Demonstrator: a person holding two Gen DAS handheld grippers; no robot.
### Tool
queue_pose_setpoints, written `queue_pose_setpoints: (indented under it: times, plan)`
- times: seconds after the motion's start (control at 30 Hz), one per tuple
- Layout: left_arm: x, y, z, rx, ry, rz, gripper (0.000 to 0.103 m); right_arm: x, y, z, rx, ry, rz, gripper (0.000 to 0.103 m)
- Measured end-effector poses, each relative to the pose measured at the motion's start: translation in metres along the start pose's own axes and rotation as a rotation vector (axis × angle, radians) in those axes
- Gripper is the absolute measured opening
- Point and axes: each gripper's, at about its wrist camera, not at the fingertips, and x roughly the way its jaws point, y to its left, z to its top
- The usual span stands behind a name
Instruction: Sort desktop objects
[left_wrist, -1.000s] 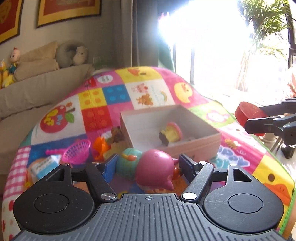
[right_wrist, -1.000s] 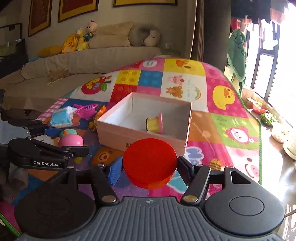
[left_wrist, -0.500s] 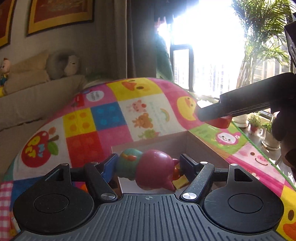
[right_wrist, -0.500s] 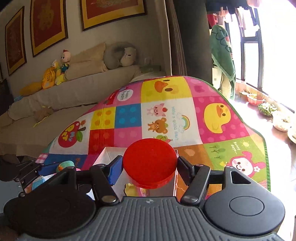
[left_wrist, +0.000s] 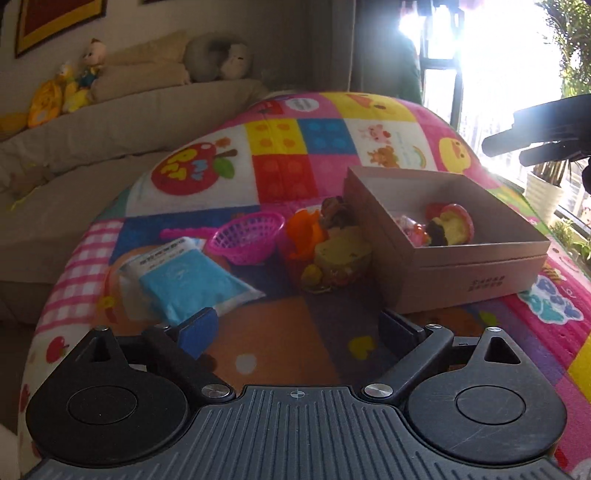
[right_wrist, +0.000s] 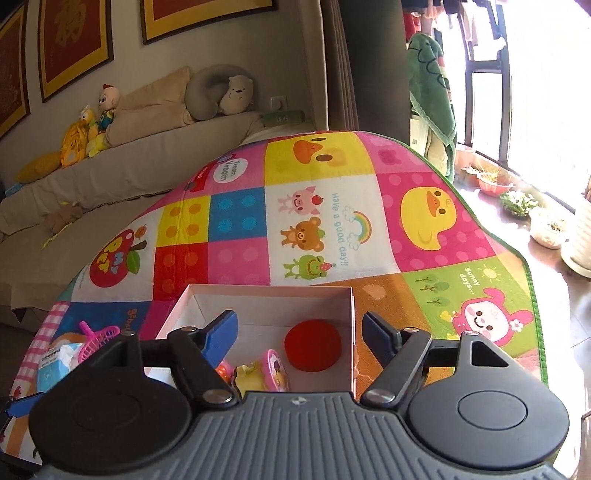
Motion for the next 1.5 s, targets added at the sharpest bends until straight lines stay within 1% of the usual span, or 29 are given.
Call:
queue_pose_setpoints:
  times: [0.07, 0.17, 0.23, 0.27, 0.33, 0.37, 0.47, 0.53, 0.57, 0.63, 0.7, 0.73, 0.77, 0.87, 0.97, 1.03, 1.07, 1.13, 1.2, 1.3, 1.37, 1.43, 1.5]
  plan:
    - [-0.003, 0.015, -0.013, -0.051, 0.017, 0.041, 0.099, -0.001, 0.024, -0.005, -0.067, 0.010, 0.033, 0.075]
    - [-0.006, 0.032, -0.027, -0.092, 0.026, 0.115, 0.099, 0.003, 0.076, -0.014, -0.194, 0.032, 0.108, 0.075]
    - [-0.009, 0.045, -0.030, -0.159, 0.030, 0.094, 0.100, 0.010, 0.108, -0.020, -0.256, 0.066, 0.163, 0.073]
    - [-0.014, 0.050, -0.032, -0.190, 0.014, 0.083, 0.100, 0.016, 0.121, -0.020, -0.265, 0.091, 0.198, 0.068]
    - [-0.016, 0.054, -0.035, -0.220, -0.005, 0.073, 0.101, 0.031, 0.146, -0.018, -0.264, 0.141, 0.248, 0.060]
    - [-0.017, 0.055, -0.035, -0.222, -0.009, 0.066, 0.101, 0.041, 0.156, -0.014, -0.259, 0.162, 0.260, 0.059]
    - [-0.017, 0.054, -0.035, -0.224, -0.024, 0.039, 0.101, 0.077, 0.178, 0.000, -0.219, 0.205, 0.243, 0.059]
    - [-0.018, 0.055, -0.036, -0.233, -0.033, 0.025, 0.101, 0.112, 0.191, 0.011, -0.213, 0.225, 0.200, 0.058]
    - [-0.018, 0.056, -0.036, -0.243, -0.035, 0.021, 0.101, 0.125, 0.196, 0.014, -0.221, 0.231, 0.177, 0.051]
    - [-0.017, 0.061, -0.037, -0.268, -0.030, 0.013, 0.101, 0.157, 0.206, 0.016, -0.248, 0.264, 0.134, 0.044]
    - [-0.017, 0.065, -0.038, -0.292, -0.029, 0.004, 0.101, 0.176, 0.212, 0.013, -0.266, 0.310, 0.124, 0.037]
    - [-0.017, 0.066, -0.038, -0.302, -0.030, -0.002, 0.101, 0.180, 0.214, 0.010, -0.273, 0.333, 0.130, 0.028]
    - [-0.018, 0.067, -0.038, -0.305, -0.034, -0.005, 0.101, 0.179, 0.215, 0.007, -0.285, 0.349, 0.143, 0.018]
    - [-0.020, 0.066, -0.039, -0.302, -0.049, -0.014, 0.102, 0.152, 0.214, 0.000, -0.316, 0.316, 0.188, 0.009]
    - [-0.020, 0.065, -0.038, -0.296, -0.049, -0.015, 0.102, 0.116, 0.208, -0.006, -0.336, 0.273, 0.224, 0.008]
    - [-0.021, 0.064, -0.038, -0.292, -0.052, -0.016, 0.102, 0.094, 0.199, -0.008, -0.327, 0.251, 0.239, 0.007]
    - [-0.022, 0.064, -0.039, -0.290, -0.056, -0.013, 0.102, 0.082, 0.192, -0.008, -0.307, 0.249, 0.252, 0.003]
    - [-0.027, 0.062, -0.039, -0.279, -0.076, -0.009, 0.102, 0.058, 0.178, -0.012, -0.278, 0.235, 0.263, 0.003]
    - [-0.033, 0.062, -0.040, -0.268, -0.094, -0.025, 0.102, 0.030, 0.161, -0.021, -0.268, 0.205, 0.260, 0.003]
    - [-0.039, 0.065, -0.041, -0.288, -0.075, -0.047, 0.102, -0.011, 0.132, -0.041, -0.218, 0.220, 0.315, 0.003]
    - [-0.039, 0.064, -0.040, -0.287, -0.058, -0.043, 0.102, -0.030, 0.111, -0.058, -0.187, 0.238, 0.339, 0.003]
    - [-0.038, 0.062, -0.036, -0.276, -0.058, -0.014, 0.102, -0.042, 0.090, -0.076, -0.178, 0.247, 0.323, 0.003]
    - [-0.035, 0.058, -0.027, -0.263, -0.057, 0.015, 0.102, -0.045, 0.075, -0.091, -0.188, 0.258, 0.252, 0.003]
